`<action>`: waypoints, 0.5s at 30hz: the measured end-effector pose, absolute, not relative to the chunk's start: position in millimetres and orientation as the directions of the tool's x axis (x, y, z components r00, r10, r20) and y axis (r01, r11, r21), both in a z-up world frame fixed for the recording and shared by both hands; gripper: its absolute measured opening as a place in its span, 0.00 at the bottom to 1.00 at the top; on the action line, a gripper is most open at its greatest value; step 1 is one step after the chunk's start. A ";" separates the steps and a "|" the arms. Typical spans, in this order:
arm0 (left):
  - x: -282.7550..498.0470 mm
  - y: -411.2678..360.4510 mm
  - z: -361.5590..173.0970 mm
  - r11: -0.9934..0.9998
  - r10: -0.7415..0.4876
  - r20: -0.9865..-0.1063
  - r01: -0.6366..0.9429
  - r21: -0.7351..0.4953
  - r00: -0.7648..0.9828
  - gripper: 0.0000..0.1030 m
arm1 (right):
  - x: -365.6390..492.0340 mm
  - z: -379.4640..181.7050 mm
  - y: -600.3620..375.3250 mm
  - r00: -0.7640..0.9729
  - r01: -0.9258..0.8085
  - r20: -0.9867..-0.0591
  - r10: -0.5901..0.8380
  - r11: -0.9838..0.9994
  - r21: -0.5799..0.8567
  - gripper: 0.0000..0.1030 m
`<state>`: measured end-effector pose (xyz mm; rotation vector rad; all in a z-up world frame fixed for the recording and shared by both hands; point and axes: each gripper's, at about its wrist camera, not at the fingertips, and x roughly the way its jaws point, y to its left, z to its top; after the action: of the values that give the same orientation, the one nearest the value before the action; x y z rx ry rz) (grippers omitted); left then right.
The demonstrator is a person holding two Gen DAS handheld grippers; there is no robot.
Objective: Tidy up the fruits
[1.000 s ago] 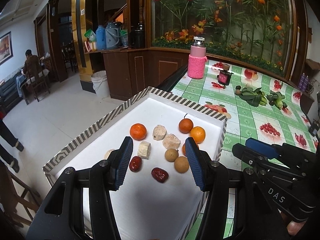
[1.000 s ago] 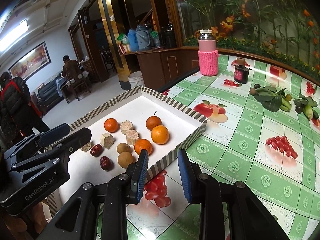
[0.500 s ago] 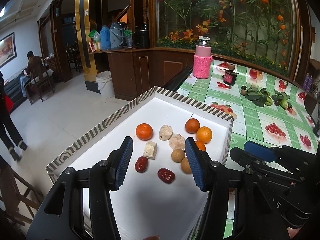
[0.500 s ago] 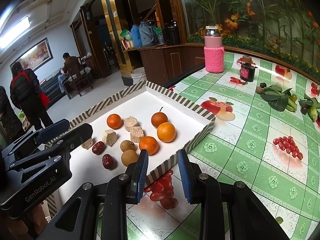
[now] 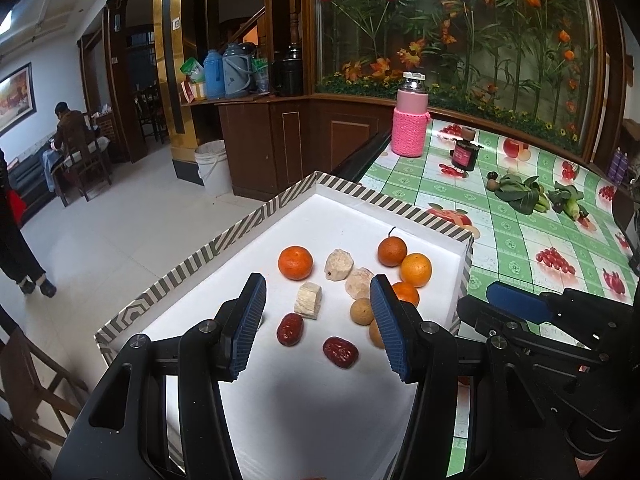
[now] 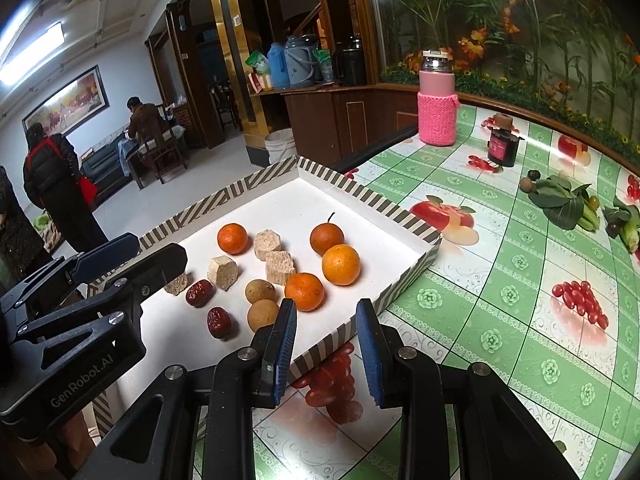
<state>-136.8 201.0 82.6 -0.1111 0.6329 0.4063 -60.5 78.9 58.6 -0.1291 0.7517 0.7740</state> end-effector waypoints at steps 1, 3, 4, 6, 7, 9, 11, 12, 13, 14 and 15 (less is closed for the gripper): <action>-136.9 201.6 82.6 0.915 0.335 -0.596 -0.402 0.022 0.730 0.53 | -60.8 58.1 79.2 0.473 -0.674 -0.658 0.586 0.721 0.158 0.29; -136.5 201.7 82.8 0.915 0.336 -0.596 -0.404 0.021 0.730 0.53 | -61.0 57.6 80.0 0.470 -0.675 -0.660 0.586 0.721 0.159 0.29; -136.7 201.7 82.5 0.915 0.334 -0.595 -0.402 0.021 0.731 0.53 | -61.4 57.5 80.4 0.470 -0.676 -0.659 0.587 0.719 0.158 0.29; -136.8 201.9 82.3 0.915 0.336 -0.595 -0.403 0.022 0.730 0.53 | -61.4 57.4 81.0 0.470 -0.678 -0.659 0.586 0.718 0.155 0.29; -136.8 202.1 82.4 0.915 0.335 -0.596 -0.403 0.021 0.730 0.53 | -61.3 57.0 81.3 0.469 -0.678 -0.661 0.586 0.718 0.156 0.29; -137.3 202.2 82.6 0.914 0.336 -0.594 -0.404 0.020 0.731 0.53 | -60.9 57.0 81.7 0.467 -0.678 -0.660 0.589 0.717 0.160 0.29; -136.5 202.6 82.0 0.912 0.344 -0.595 -0.410 0.026 0.727 0.53 | -60.4 56.9 82.8 0.465 -0.680 -0.661 0.589 0.716 0.159 0.29; -136.2 202.9 81.7 0.911 0.346 -0.596 -0.412 0.028 0.725 0.53 | -60.7 56.8 83.1 0.466 -0.680 -0.662 0.588 0.716 0.157 0.29; -136.4 203.6 81.4 0.910 0.347 -0.595 -0.413 0.028 0.724 0.53 | -61.2 56.7 83.8 0.466 -0.681 -0.662 0.588 0.715 0.156 0.29; -136.4 204.0 81.2 0.909 0.349 -0.595 -0.415 0.028 0.724 0.53 | -61.0 56.6 84.2 0.464 -0.682 -0.662 0.589 0.714 0.157 0.29; -136.3 204.3 80.9 0.908 0.351 -0.596 -0.418 0.029 0.722 0.53 | -60.8 56.5 84.8 0.462 -0.683 -0.662 0.590 0.713 0.159 0.29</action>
<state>-136.3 204.3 80.9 -0.1099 0.6354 0.4257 -60.8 84.8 56.5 -0.1356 0.7573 0.7858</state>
